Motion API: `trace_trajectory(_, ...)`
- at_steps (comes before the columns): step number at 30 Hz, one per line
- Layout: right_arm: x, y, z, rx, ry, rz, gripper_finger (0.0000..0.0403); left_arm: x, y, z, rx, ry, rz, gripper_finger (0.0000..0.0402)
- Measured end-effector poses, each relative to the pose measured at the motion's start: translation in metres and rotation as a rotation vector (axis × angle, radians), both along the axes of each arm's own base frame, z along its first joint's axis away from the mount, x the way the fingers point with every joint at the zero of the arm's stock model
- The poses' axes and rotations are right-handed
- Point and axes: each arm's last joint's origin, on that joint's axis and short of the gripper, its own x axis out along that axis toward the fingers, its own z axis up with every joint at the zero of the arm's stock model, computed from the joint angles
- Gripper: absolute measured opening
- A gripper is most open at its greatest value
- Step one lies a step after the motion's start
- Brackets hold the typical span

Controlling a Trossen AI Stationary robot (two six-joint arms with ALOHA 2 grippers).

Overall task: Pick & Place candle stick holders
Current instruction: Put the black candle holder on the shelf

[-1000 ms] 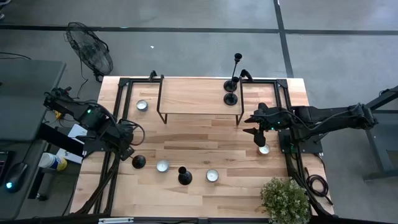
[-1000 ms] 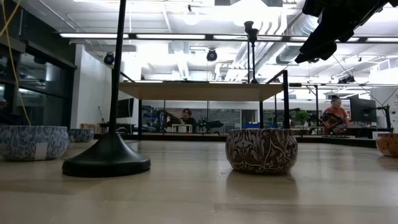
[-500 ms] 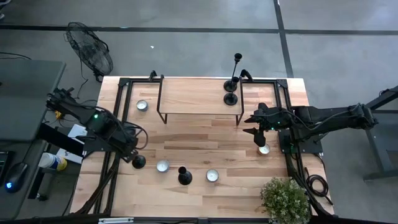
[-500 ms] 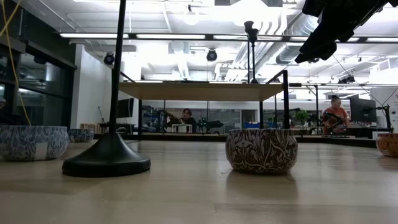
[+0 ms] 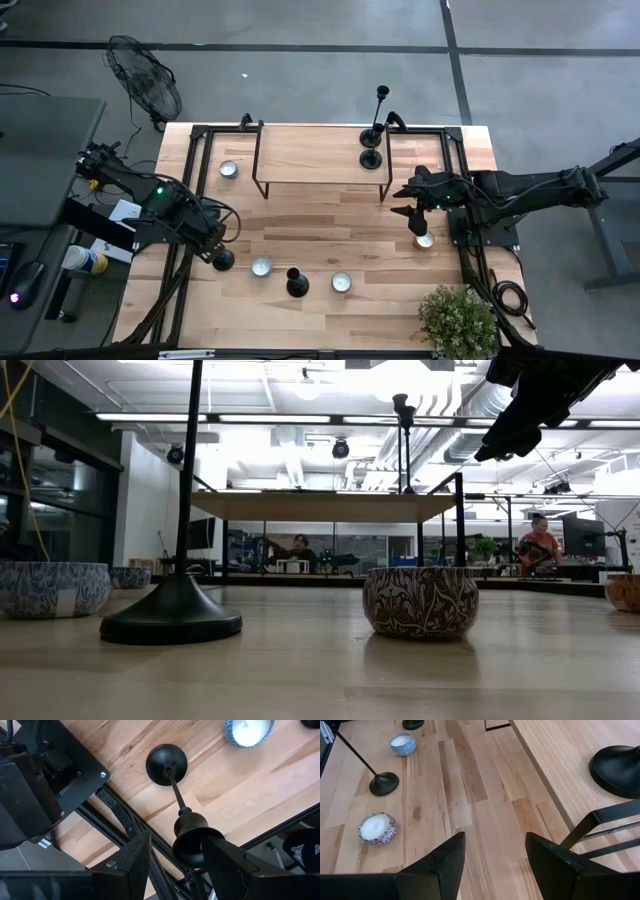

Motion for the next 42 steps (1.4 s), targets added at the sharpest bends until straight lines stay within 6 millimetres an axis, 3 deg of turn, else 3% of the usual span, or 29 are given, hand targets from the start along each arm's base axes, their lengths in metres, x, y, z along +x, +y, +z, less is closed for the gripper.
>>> trace_trajectory(10,0.0000,0.0000,0.0000,0.000,0.000,0.000,0.0200,-0.0001,0.0000,-0.0001,-0.001,0.002,0.000,0.0159)
trace_trajectory(25,0.0000,0.0000,0.0000,-0.015,0.002,0.011,0.0200,0.0001,-0.0010,0.0003,-0.031,-0.002,-0.042,0.0010)
trace_trajectory(42,0.0000,0.0000,0.0001,-0.015,0.001,0.011,0.0200,-0.0018,-0.0017,0.0009,-0.076,0.030,-0.046,0.0001)
